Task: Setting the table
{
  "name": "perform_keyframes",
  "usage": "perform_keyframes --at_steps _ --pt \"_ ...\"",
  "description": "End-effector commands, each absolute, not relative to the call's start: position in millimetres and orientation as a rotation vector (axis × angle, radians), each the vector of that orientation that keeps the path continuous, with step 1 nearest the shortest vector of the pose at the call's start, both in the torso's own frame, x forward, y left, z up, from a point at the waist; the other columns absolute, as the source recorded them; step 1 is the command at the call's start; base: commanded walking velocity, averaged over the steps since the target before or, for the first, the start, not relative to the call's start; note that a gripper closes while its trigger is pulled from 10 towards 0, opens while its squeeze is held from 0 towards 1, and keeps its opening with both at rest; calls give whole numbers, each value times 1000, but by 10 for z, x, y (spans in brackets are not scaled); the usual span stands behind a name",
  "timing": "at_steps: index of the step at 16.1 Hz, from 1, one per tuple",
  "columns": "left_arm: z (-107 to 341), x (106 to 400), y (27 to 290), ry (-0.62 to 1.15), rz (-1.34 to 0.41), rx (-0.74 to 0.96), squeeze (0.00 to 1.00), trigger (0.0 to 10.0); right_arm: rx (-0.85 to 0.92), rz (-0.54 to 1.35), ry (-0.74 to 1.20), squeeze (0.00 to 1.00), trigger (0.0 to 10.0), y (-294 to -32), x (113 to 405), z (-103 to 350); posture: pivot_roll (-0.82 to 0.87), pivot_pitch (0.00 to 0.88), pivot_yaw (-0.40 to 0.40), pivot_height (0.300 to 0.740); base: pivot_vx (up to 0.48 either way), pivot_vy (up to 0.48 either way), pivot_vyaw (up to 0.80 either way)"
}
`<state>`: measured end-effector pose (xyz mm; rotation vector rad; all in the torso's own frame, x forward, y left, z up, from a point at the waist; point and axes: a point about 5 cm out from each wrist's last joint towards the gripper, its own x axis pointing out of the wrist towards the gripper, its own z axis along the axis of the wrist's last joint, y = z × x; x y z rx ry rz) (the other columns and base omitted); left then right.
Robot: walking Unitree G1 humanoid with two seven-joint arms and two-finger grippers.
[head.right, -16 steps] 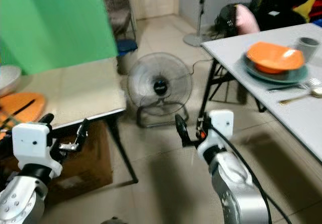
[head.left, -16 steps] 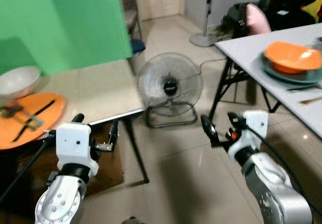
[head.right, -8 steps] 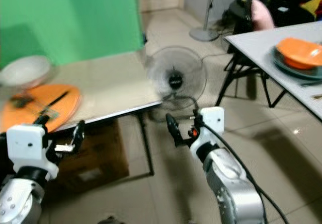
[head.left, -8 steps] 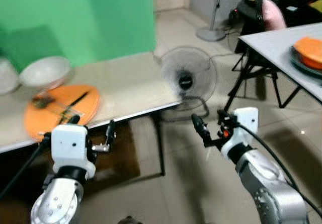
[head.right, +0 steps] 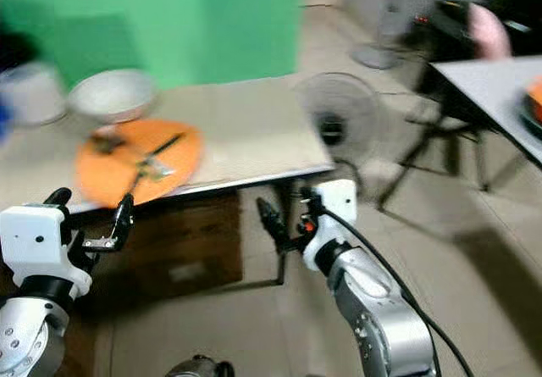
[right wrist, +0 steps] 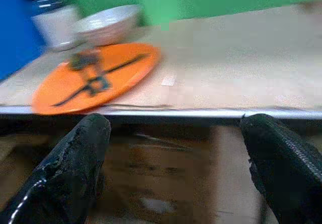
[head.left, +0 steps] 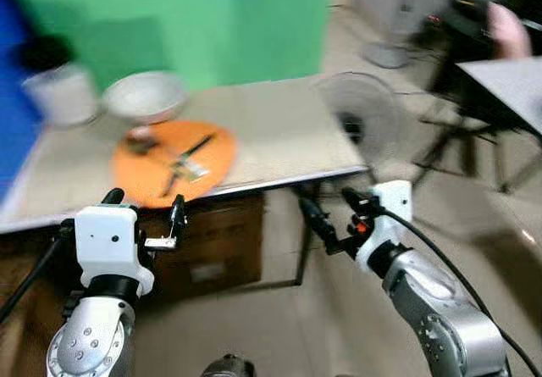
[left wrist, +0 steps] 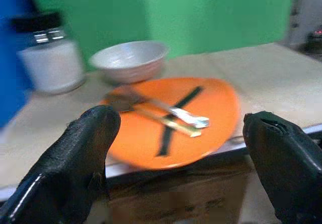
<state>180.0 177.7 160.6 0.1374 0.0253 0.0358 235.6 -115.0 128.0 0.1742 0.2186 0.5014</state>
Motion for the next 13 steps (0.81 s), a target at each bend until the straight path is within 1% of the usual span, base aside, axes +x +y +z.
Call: perform_keyframes --at_steps 1,3,6,9,10,11,13 --pt "1649 1775 1773 9 32 146 0 10000 166 539 215 0 10000 -1119 2383 1328 -5 48 24 740 315 0 800" --pt "1643 1770 1763 13 27 150 0 10000 143 574 218 0 10000 -1094 2387 1342 -3 48 22 740 315 0 719" --pt "1642 1765 1759 14 25 152 0 10000 129 612 221 0 10000 -1059 2381 1346 0 44 18 740 316 0 473" --pt "1639 1758 1772 16 26 155 0 10000 162 592 225 0 10000 -1081 2404 1338 4 38 17 740 314 0 0" --pt "1639 1759 1776 17 25 156 0 10000 127 615 214 0 10000 -1064 2411 1349 6 36 19 740 315 0 0" --pt "1642 1762 1775 16 20 160 0 10000 83 645 222 0 10000 -1037 2402 1335 8 35 19 740 315 0 800" --pt "1648 1767 1777 14 20 161 0 10000 80 672 222 0 10000 -1013 2387 1332 12 34 17 740 315 0 800"
